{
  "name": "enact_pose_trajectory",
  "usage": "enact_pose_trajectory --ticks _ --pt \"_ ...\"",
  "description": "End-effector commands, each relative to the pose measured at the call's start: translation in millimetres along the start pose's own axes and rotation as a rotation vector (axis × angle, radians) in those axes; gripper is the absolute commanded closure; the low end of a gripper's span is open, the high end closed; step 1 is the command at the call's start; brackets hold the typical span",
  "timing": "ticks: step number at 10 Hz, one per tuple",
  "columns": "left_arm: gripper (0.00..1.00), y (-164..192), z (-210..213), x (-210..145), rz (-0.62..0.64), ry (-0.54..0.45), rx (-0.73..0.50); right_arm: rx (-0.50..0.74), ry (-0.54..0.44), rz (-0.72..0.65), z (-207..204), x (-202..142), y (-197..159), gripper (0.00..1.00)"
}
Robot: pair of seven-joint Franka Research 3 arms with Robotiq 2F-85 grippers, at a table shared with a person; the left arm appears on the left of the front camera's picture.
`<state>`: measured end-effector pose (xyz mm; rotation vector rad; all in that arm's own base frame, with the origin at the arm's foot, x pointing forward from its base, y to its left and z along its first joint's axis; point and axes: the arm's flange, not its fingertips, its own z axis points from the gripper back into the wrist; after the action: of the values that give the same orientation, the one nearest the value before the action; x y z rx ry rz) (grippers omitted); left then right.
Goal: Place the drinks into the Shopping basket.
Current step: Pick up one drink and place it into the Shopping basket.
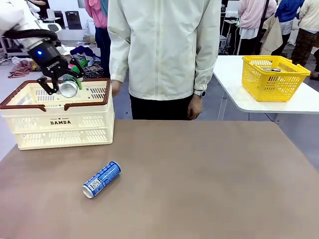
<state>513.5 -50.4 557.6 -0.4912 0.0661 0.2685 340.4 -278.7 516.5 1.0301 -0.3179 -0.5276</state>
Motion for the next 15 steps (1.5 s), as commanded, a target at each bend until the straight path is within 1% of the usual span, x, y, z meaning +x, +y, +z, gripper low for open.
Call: enact_pose_trajectory --ticks 1,2,3,4,5,6,7,8,9,10,11,12,13,14,15 --pt "1.00 -5.9 8.0 3.0 0.005 -0.070 -0.006 -0.011 0.009 0.021 1.7 -2.4 0.6 0.00" --pt "1.00 -9.2 9.3 6.9 -0.010 -0.124 0.018 -0.011 0.009 0.021 1.7 -2.4 0.6 0.00" --pt "1.00 -11.1 7.3 12.9 -0.033 -0.138 0.037 -0.011 0.009 0.021 1.7 -2.4 0.6 0.00" --pt "1.00 -13.1 4.3 20.5 0.076 -0.181 0.101 -0.011 0.009 0.021 1.7 -2.4 0.6 0.00" --pt "1.00 -4.8 8.0 7.8 -0.011 -0.099 0.009 -0.011 0.009 0.021 1.7 -2.4 0.6 0.00" --pt "1.00 -4.8 8.0 7.8 -0.011 -0.099 0.009 -0.011 0.009 0.021 1.7 -2.4 0.6 0.00" --pt "1.00 -5.7 1.3 16.0 0.010 -0.137 0.046 -0.011 0.009 0.021 1.7 -2.4 0.6 0.00" --pt "1.00 -9.9 -3.6 26.9 -0.098 -0.147 0.075 -0.011 0.009 0.021 1.7 -2.4 0.6 0.00" --pt "1.00 -6.9 -6.5 52.3 -0.207 -0.152 0.089 -0.011 0.009 0.021 1.7 -2.4 0.6 0.00" --pt "1.00 -3.0 -11.1 74.9 -0.224 -0.166 0.118 -0.011 0.009 0.021 1.7 -2.4 0.6 0.00" --pt "1.00 -1.8 -17.3 86.1 -0.299 -0.141 0.095 -0.011 0.009 0.021 1.7 -2.4 0.6 0.00" --pt "1.00 1.9 -25.1 95.7 -0.334 -0.110 0.137 -0.011 0.009 0.021 1.7 -2.4 0.6 0.00" --pt "1.00 6.2 -33.8 101.2 -0.359 -0.098 0.196 -0.011 0.009 0.021 1.7 -2.4 0.6 0.00" --pt "1.00 9.7 -41.2 102.4 -0.381 -0.064 0.232 -0.011 0.009 0.021 1.7 -2.4 0.6 0.00" --pt "1.00 13.4 -45.0 102.7 -0.382 -0.039 0.271 -0.011 0.009 0.021 1.7 -2.4 0.6 0.00"
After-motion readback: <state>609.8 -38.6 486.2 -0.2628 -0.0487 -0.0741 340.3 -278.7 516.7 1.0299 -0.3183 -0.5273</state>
